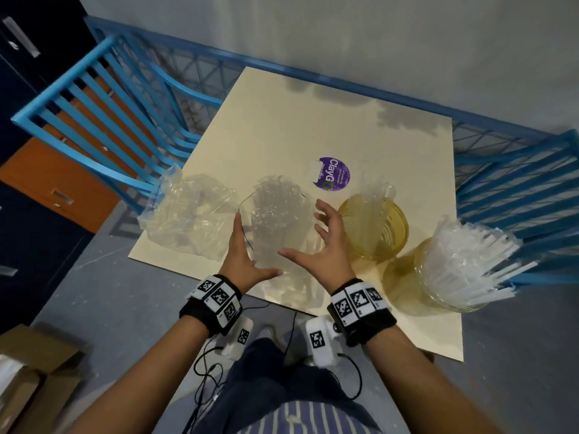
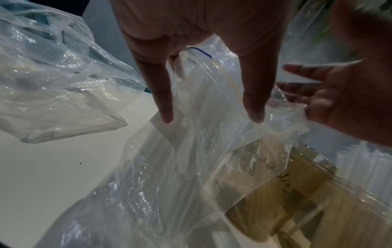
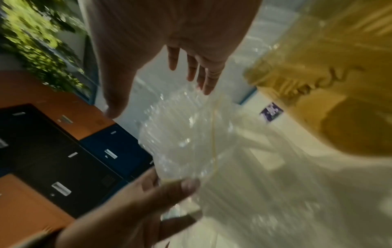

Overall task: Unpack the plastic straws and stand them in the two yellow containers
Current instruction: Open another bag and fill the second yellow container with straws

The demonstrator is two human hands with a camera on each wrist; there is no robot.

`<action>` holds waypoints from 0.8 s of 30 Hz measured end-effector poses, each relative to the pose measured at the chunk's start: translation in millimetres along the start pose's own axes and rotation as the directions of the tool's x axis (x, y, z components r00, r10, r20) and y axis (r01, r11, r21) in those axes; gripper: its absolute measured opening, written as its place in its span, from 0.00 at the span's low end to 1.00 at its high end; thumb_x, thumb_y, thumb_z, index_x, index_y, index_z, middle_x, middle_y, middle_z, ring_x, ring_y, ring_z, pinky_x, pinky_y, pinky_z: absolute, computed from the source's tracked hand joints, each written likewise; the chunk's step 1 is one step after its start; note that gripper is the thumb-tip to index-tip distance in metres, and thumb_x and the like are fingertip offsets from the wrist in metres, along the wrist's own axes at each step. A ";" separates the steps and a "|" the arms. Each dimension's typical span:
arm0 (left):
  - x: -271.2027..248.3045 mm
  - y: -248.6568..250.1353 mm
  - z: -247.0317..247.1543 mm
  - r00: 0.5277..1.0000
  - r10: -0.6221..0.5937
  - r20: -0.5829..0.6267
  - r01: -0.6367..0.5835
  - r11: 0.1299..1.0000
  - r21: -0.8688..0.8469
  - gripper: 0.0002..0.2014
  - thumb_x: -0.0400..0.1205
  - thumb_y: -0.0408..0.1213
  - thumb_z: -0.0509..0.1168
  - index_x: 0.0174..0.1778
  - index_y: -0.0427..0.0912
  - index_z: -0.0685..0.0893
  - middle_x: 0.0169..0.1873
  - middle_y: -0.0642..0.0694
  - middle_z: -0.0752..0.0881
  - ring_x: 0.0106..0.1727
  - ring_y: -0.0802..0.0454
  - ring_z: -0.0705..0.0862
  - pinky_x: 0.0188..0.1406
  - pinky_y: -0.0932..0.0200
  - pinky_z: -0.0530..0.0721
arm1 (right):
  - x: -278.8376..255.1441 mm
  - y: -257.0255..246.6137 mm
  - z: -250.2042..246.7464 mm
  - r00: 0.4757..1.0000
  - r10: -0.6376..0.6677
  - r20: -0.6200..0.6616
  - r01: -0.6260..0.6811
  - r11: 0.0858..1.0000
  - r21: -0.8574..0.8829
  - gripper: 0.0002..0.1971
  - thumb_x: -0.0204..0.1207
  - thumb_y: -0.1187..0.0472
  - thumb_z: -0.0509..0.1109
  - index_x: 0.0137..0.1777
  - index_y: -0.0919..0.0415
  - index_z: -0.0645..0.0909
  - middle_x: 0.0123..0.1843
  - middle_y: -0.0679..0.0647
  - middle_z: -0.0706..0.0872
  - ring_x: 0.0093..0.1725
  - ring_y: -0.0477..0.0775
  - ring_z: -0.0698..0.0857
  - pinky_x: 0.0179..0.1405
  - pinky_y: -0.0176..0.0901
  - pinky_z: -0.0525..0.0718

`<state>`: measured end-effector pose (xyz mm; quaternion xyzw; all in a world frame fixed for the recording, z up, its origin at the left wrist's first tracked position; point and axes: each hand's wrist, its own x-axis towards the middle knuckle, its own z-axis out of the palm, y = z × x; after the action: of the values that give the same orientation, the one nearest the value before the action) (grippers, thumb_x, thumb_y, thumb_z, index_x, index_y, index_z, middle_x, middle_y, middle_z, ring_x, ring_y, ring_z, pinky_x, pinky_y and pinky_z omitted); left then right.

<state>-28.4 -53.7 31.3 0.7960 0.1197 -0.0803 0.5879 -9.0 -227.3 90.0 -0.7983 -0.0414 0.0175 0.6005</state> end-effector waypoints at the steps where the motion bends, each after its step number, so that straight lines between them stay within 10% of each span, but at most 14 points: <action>1: -0.9 1.4 2.9 1.000 0.000 0.006 0.000 1.000 -0.007 0.71 0.56 0.34 0.85 0.80 0.59 0.36 0.69 0.63 0.55 0.70 0.54 0.67 0.67 0.40 0.77 | 0.2 6.0 4.3 1.000 0.022 -0.017 -0.022 1.000 -0.014 0.48 0.55 0.58 0.86 0.74 0.52 0.63 0.73 0.46 0.67 0.73 0.47 0.71 0.75 0.46 0.72; 9: -3.9 0.9 15.7 0.998 0.037 -0.055 -0.035 0.999 0.038 0.67 0.60 0.28 0.82 0.81 0.45 0.35 0.70 0.57 0.57 0.70 0.66 0.59 0.66 0.73 0.61 | 11.3 25.7 30.2 0.953 0.268 -0.143 -0.242 0.954 0.178 0.52 0.58 0.65 0.84 0.78 0.55 0.57 0.74 0.50 0.67 0.70 0.49 0.72 0.68 0.36 0.71; 17: -2.8 -2.1 12.5 0.999 0.027 -0.024 -0.026 0.998 0.064 0.69 0.58 0.31 0.83 0.80 0.54 0.34 0.82 0.47 0.51 0.81 0.55 0.56 0.78 0.46 0.67 | 21.6 31.0 37.2 0.905 0.420 -0.064 -0.417 0.907 0.057 0.38 0.48 0.41 0.79 0.60 0.53 0.76 0.60 0.58 0.83 0.61 0.57 0.82 0.65 0.57 0.81; 24: 1.8 -3.2 8.1 0.997 -0.006 -0.073 0.004 1.000 -0.027 0.68 0.58 0.29 0.83 0.81 0.54 0.37 0.74 0.55 0.56 0.75 0.54 0.63 0.73 0.40 0.73 | 22.0 -12.7 16.3 0.940 0.297 -0.165 -0.233 0.917 0.323 0.15 0.63 0.73 0.74 0.49 0.62 0.80 0.45 0.58 0.87 0.44 0.52 0.87 0.49 0.44 0.86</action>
<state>-27.5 -60.4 25.4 0.7902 0.1443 -0.0508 0.5935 11.1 -206.3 98.2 -0.6939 0.1347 0.0204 0.7071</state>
